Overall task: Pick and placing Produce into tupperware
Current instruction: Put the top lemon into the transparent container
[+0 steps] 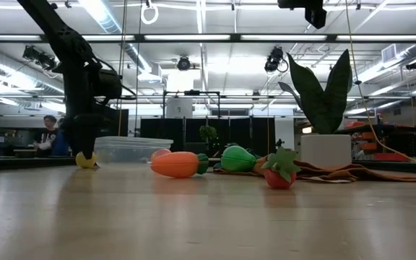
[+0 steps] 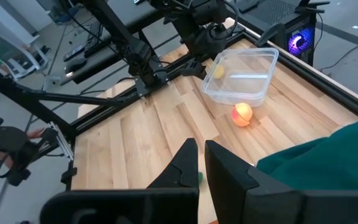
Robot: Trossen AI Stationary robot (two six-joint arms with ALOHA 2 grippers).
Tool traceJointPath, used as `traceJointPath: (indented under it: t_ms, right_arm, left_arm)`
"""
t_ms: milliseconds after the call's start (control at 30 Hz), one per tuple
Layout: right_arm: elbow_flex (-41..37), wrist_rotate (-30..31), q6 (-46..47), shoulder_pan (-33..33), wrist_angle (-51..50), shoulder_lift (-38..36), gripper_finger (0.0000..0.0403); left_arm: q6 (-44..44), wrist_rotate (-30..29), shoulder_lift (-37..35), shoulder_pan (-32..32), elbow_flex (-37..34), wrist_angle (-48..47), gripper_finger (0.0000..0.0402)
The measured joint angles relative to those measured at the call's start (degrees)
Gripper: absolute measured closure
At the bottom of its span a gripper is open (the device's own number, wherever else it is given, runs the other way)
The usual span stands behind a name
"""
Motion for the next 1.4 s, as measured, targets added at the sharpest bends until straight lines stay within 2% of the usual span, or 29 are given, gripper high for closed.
traceJointPath:
  t_ms: [700,1167,1400]
  right_arm:
    - [0.00,-0.14,0.09,0.00,0.00,0.00,0.0403]
    - [0.00,-0.51,0.20,0.00,0.02,0.00,0.0403]
    - [0.00,-0.51,0.20,0.00,0.02,0.00,0.0403]
  left_arm:
    - [4.74,2.45,0.00,0.00,0.00,-0.84,0.0001]
    - [4.56,4.28,0.03,0.11,-0.02,0.15,0.0001]
    - [4.53,4.27,3.52,-0.06,-0.04,0.25,0.0002]
